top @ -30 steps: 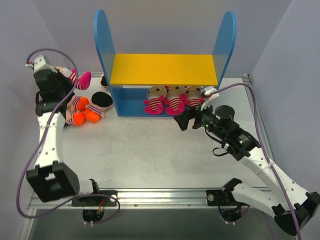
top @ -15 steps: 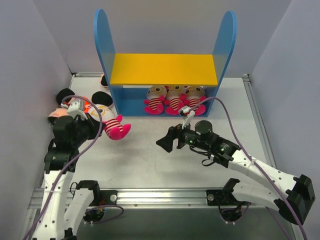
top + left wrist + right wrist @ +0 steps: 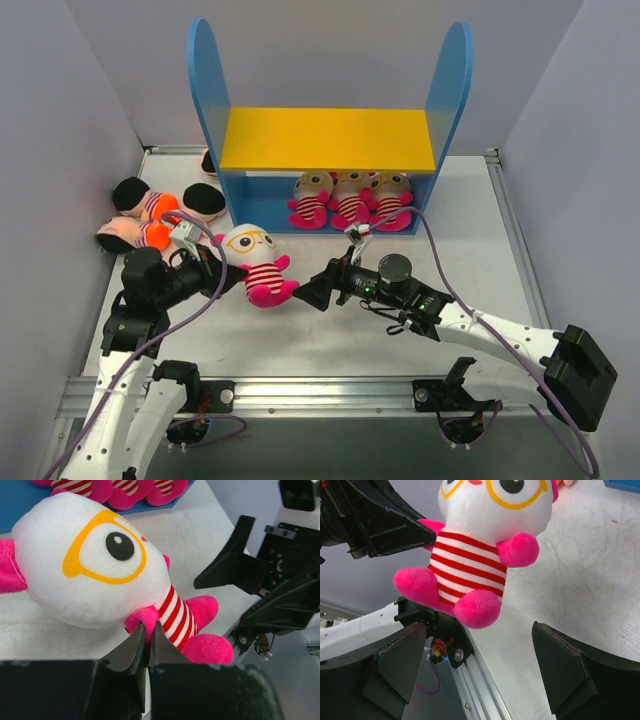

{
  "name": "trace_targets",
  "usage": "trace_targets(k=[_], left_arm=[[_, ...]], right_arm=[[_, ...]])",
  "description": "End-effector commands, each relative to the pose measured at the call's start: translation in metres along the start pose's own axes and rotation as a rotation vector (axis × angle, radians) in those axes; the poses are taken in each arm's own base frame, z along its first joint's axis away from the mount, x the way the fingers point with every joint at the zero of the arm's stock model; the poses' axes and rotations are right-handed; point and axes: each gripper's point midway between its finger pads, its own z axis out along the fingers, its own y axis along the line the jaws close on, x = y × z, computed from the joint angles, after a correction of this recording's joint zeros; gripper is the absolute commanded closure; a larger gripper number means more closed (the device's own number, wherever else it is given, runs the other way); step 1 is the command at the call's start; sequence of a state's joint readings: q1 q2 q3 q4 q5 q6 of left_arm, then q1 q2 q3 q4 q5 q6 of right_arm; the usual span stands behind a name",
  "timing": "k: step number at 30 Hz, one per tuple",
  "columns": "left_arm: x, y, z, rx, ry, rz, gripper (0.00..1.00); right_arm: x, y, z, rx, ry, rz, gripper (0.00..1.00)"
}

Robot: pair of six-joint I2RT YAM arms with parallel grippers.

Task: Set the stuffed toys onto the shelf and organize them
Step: Pass the stuffed toy from the left arm to the right

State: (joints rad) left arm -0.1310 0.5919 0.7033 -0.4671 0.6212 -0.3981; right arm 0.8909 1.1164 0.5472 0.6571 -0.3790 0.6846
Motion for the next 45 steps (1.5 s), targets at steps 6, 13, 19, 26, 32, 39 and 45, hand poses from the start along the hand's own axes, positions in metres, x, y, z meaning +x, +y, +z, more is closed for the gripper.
trace_targets(k=[6,13,19,26,32,39,45], left_arm=[[-0.017,-0.053,-0.003,0.275,-0.073,0.171,0.98],[-0.010,-0.065,0.001,0.339,-0.041,0.211,0.98],[-0.004,-0.078,0.009,0.403,-0.010,0.242,0.98],[0.006,-0.092,0.019,0.453,0.035,0.291,0.98],[0.006,-0.087,0.028,0.414,0.035,0.291,0.97],[-0.002,-0.060,0.034,0.230,0.005,0.226,0.65],[-0.013,-0.044,0.030,0.065,-0.036,0.084,0.28]], right_arm=[[-0.054,0.014,0.012,-0.041,-0.148,-0.008,0.10],[-0.085,0.011,0.001,-0.102,-0.200,-0.003,0.09],[-0.083,0.014,0.008,-0.159,-0.177,0.020,0.08],[-0.079,0.025,0.013,-0.269,-0.161,0.023,0.10],[-0.075,0.022,0.010,-0.257,-0.158,-0.001,0.49],[-0.077,-0.002,0.005,-0.096,-0.188,-0.041,1.00],[-0.085,-0.020,-0.006,0.119,-0.266,-0.103,1.00]])
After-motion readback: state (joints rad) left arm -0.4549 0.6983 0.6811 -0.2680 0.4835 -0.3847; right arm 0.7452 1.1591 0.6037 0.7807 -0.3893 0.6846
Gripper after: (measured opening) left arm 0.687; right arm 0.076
